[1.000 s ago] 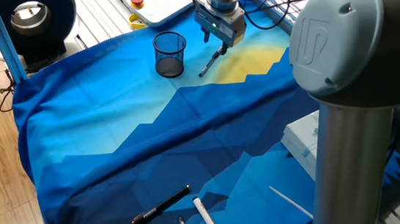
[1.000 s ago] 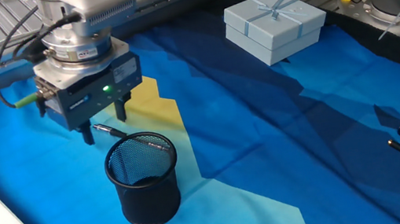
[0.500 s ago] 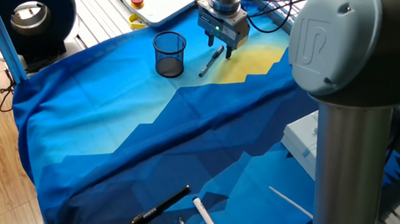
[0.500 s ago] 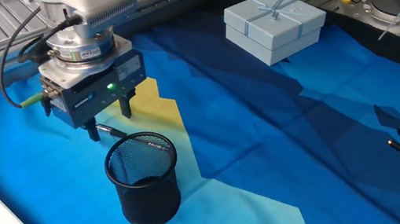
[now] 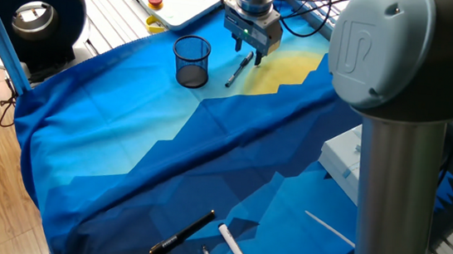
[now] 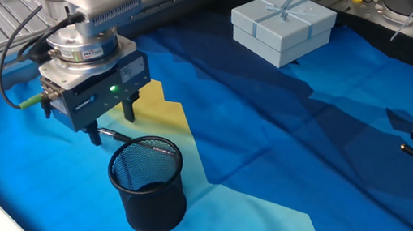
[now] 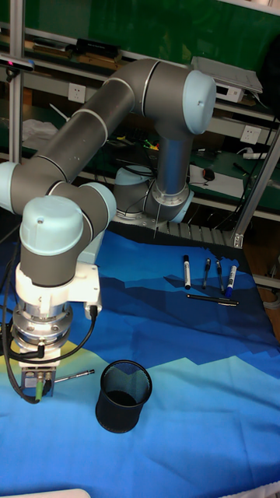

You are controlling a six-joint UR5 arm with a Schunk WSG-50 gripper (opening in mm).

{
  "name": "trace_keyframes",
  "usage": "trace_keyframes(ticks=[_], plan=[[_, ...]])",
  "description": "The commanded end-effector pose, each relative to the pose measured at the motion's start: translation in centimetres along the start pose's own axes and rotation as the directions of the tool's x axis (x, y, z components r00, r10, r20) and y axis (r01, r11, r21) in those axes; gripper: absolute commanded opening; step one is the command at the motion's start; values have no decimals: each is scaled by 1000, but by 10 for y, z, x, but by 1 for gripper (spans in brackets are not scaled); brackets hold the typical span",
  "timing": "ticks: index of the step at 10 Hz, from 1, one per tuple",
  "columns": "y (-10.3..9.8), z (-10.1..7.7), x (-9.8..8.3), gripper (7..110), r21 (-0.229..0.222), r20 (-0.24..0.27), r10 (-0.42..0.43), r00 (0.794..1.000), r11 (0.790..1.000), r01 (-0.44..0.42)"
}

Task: Put the pen into the pen holder

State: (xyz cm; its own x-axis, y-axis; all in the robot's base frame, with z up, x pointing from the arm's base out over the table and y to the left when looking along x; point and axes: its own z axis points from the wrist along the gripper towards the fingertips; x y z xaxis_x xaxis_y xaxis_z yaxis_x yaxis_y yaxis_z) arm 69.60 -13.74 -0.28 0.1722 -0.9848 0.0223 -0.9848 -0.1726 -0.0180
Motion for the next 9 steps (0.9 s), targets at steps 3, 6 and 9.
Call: trace_keyframes(ticks=[3, 6, 9], plan=[[-3, 4, -1, 66, 12, 3, 10, 1000, 1000, -10], [-5, 6, -1, 66, 22, 0, 19, 1000, 1000, -19], [-6, 9, 0, 44, 25, -3, 25, 1000, 999, -25]])
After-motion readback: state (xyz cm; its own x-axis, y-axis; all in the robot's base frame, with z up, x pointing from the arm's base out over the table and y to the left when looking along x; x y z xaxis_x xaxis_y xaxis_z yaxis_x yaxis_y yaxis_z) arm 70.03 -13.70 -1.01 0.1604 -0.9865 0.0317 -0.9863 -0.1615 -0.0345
